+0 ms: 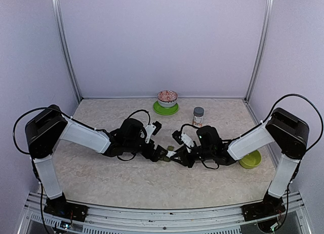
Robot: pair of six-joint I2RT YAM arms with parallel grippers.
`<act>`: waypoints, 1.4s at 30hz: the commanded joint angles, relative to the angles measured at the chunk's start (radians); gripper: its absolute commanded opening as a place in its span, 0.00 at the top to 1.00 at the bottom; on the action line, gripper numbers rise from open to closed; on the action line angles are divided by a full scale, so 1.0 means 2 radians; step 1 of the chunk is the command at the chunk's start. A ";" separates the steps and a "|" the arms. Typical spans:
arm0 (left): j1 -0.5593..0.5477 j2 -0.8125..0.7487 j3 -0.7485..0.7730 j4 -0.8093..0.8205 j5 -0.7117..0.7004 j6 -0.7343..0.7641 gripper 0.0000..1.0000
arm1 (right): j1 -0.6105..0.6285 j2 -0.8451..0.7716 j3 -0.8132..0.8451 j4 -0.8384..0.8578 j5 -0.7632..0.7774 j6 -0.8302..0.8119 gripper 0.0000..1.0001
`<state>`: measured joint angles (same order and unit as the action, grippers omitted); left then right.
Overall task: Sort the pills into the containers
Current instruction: Pour the pill into the compartment of the pill container.
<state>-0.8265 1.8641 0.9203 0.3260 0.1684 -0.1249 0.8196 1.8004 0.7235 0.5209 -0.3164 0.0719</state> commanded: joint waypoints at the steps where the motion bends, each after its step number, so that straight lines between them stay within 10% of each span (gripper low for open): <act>1: -0.003 0.011 0.013 -0.005 -0.008 0.007 0.01 | 0.006 -0.014 0.012 -0.005 0.001 -0.002 0.76; 42: -0.002 0.019 0.021 -0.017 -0.013 0.007 0.01 | 0.015 -0.025 0.063 -0.104 0.015 -0.021 0.75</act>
<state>-0.8265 1.8893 0.9398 0.3046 0.1520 -0.1249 0.8314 1.7859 0.8097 0.3260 -0.2729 0.0429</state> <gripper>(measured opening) 0.989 0.310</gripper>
